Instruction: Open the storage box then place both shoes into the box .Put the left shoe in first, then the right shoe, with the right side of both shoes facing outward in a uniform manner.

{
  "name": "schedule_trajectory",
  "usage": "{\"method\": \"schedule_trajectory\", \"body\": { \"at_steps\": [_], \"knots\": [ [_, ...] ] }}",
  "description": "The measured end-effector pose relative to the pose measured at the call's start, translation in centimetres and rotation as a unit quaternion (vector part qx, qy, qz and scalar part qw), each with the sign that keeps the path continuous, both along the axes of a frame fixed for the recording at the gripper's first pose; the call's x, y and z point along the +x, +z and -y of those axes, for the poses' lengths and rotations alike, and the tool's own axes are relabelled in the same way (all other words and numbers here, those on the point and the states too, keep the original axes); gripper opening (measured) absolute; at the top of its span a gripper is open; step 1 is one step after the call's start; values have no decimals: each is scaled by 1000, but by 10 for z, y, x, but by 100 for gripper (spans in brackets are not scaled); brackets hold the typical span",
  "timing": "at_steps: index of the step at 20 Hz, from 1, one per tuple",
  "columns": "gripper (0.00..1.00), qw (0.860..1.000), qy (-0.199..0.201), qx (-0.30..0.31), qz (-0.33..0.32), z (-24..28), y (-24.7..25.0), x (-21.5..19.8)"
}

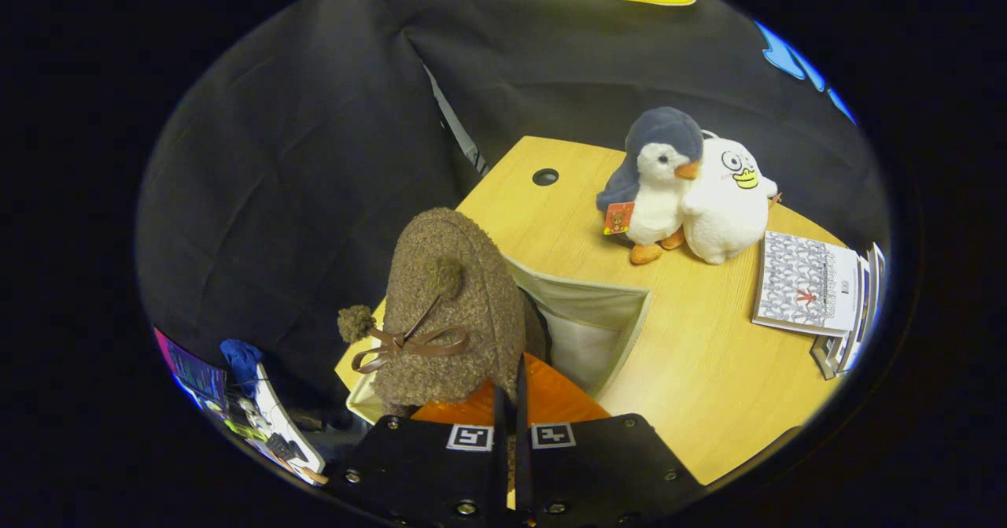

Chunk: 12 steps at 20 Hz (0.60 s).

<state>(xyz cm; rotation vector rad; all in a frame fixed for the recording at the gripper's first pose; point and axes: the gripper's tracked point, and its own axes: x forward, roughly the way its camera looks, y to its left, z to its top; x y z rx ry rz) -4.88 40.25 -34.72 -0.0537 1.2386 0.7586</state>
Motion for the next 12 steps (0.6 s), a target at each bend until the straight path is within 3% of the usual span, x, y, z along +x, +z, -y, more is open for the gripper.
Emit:
{"method": "schedule_trajectory", "body": {
  "at_steps": [1,5,9,12],
  "knots": [
    [12,1000,7,0,1,-1,4,-1],
    [100,997,-2,37,64,-1,45,14],
    [99,982,-55,86,162,28,121,43],
    [99,952,-112,90,270,76,186,71]
  ]
}}
